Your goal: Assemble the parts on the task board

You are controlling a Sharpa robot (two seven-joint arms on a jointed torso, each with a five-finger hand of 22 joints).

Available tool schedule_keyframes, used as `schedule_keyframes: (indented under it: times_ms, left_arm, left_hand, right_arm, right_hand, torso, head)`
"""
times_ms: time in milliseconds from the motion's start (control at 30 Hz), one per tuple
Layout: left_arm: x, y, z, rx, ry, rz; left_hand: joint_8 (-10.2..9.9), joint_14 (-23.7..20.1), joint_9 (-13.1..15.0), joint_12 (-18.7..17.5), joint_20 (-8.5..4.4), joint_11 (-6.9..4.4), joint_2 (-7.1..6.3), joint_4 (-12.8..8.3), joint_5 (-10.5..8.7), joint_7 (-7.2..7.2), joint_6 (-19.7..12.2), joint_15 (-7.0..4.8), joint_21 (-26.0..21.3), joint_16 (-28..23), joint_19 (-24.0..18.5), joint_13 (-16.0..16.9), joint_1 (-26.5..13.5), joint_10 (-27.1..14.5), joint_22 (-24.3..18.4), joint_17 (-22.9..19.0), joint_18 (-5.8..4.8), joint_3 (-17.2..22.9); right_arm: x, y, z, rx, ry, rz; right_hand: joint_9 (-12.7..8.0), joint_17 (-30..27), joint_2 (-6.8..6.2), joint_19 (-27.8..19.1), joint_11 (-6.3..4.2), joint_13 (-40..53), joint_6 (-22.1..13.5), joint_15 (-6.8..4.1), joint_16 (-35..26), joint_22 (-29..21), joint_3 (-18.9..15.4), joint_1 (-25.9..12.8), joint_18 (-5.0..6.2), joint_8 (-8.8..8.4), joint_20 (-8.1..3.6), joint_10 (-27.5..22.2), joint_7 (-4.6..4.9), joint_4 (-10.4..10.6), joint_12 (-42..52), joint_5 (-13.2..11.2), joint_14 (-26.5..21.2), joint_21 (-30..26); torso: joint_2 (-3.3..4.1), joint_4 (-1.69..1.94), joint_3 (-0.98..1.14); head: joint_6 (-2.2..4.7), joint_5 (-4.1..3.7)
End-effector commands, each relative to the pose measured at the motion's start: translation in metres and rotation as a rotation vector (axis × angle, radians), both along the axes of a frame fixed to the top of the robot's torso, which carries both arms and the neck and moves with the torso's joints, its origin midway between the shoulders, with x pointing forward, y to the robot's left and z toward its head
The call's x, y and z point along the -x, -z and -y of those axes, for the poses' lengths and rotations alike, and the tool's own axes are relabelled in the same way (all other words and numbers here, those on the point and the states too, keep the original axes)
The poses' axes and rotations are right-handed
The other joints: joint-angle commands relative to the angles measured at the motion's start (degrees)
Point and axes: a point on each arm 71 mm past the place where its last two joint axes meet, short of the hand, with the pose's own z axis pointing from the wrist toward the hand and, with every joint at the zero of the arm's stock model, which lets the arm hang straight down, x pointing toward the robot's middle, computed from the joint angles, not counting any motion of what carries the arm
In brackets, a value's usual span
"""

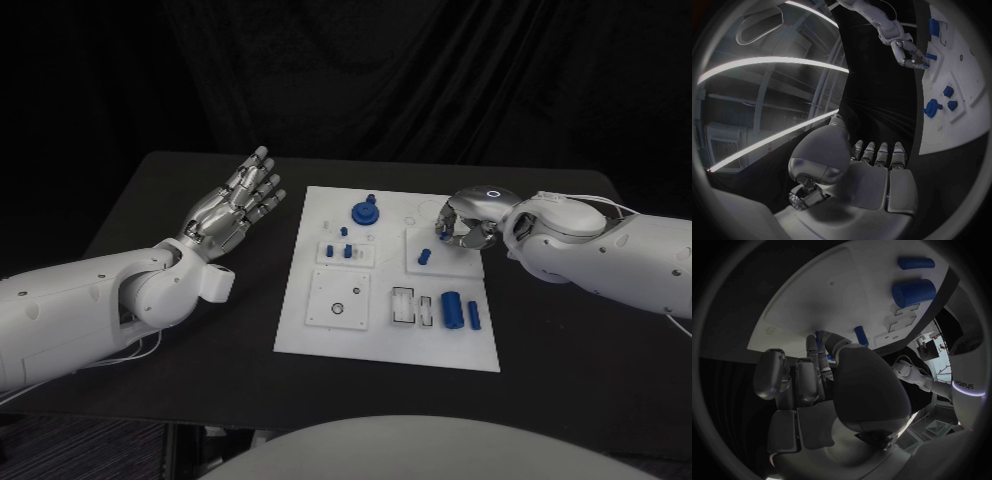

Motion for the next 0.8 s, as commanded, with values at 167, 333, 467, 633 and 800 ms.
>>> schedule_keyframes:
  times_ms: [167, 333, 467, 633, 800]
  left_arm:
    - [0.0, -0.007, -0.001, 0.063, -0.008, 0.085]
    - [0.0, -0.006, 0.0, 0.061, -0.005, 0.079]
    - [0.0, -0.006, 0.0, 0.059, -0.004, 0.076]
    - [0.0, -0.006, 0.0, 0.058, -0.003, 0.074]
    - [0.0, -0.006, 0.001, 0.057, -0.002, 0.072]
  left_hand:
    - [0.1, 0.0, 0.1, -0.4, 0.74, 0.63, 0.14, 0.1, 0.89, 0.75, 0.2, 0.69, -0.2, -0.2, 0.0, -0.1, 0.7, 0.0, -0.1, -0.1, 0.19, 0.5]
    - [0.1, 0.0, 0.1, -0.4, 1.11, 0.96, 0.22, 0.1, 1.18, 0.99, 0.3, 1.06, -0.2, -0.2, 0.0, -0.1, 0.9, 0.0, -0.1, -0.1, 0.2, 0.5]
    - [0.1, 0.0, 0.1, -0.4, 1.25, 1.06, 0.21, 0.1, 1.26, 1.08, 0.3, 1.2, -0.2, -0.2, 0.0, -0.1, 1.0, 0.0, -0.1, -0.1, 0.21, 0.6]
    - [0.2, 0.0, 0.1, -0.4, 1.33, 1.1, 0.2, 0.1, 1.3, 1.12, 0.4, 1.27, -0.2, -0.2, 0.0, -0.1, 1.1, 0.0, -0.1, -0.1, 0.21, 0.6]
    - [0.2, 0.0, 0.1, -0.4, 1.44, 1.19, 0.17, 0.1, 1.36, 1.21, 0.4, 1.37, -0.2, -0.2, 0.0, -0.1, 1.1, 0.0, -0.1, -0.1, 0.22, 0.5]
  right_arm:
    - [0.003, -0.006, 0.0, -0.049, -0.01, 0.068]
    - [0.005, -0.013, 0.001, -0.062, -0.01, 0.086]
    - [0.007, -0.023, 0.0, -0.073, -0.014, 0.101]
    - [0.016, -0.038, -0.006, -0.095, -0.033, 0.113]
    - [0.034, -0.048, -0.025, -0.129, -0.09, 0.102]
  right_hand:
    - [0.3, 0.1, 0.81, 0.0, -0.13, -0.1, 0.7, -0.59, 0.3, 9.2, -0.3, -0.2, -0.93, 0.47, -0.53, 0.6, -0.1, -0.3, -0.5, -0.2, 0.6, 0.4]
    - [0.5, 0.1, 0.89, 0.1, -0.21, -0.2, 1.0, -0.65, 0.3, 9.3, -0.4, -0.2, -0.95, 0.63, -0.61, 0.9, -0.19, -0.3, -0.8, -0.2, 0.6, 0.5]
    - [0.6, 0.1, 0.87, 0.1, -0.23, -0.3, 1.1, -0.67, 0.3, 9.3, -0.5, -0.2, -0.96, 0.67, -0.63, 1.0, -0.22, -0.3, -0.9, -0.2, 0.6, 0.6]
    - [0.6, 0.1, 0.82, 0.1, -0.23, -0.3, 1.1, -0.68, 0.3, 9.3, -0.5, -0.3, -0.97, 0.66, -0.64, 1.0, -0.23, -0.3, -1.0, -0.2, 0.6, 0.6]
    - [0.7, 0.3, 0.76, 0.1, -0.24, -0.3, 1.0, -0.7, 0.5, 9.3, -0.6, -0.3, -0.99, 0.65, -0.66, 1.1, -0.24, -0.3, -1.1, -0.3, 0.7, 0.7]
  torso:
    - [0.03, 0.03, -0.02]
    - [0.06, 0.03, -0.03]
    - [0.04, 0.04, -0.05]
    - [0.05, 0.04, -0.06]
    - [0.02, 0.04, -0.08]
  head:
    - [-0.01, -0.04]
    - [-0.01, 0.03]
    - [-0.01, 0.21]
    - [-0.01, 0.34]
    - [-0.01, 0.39]
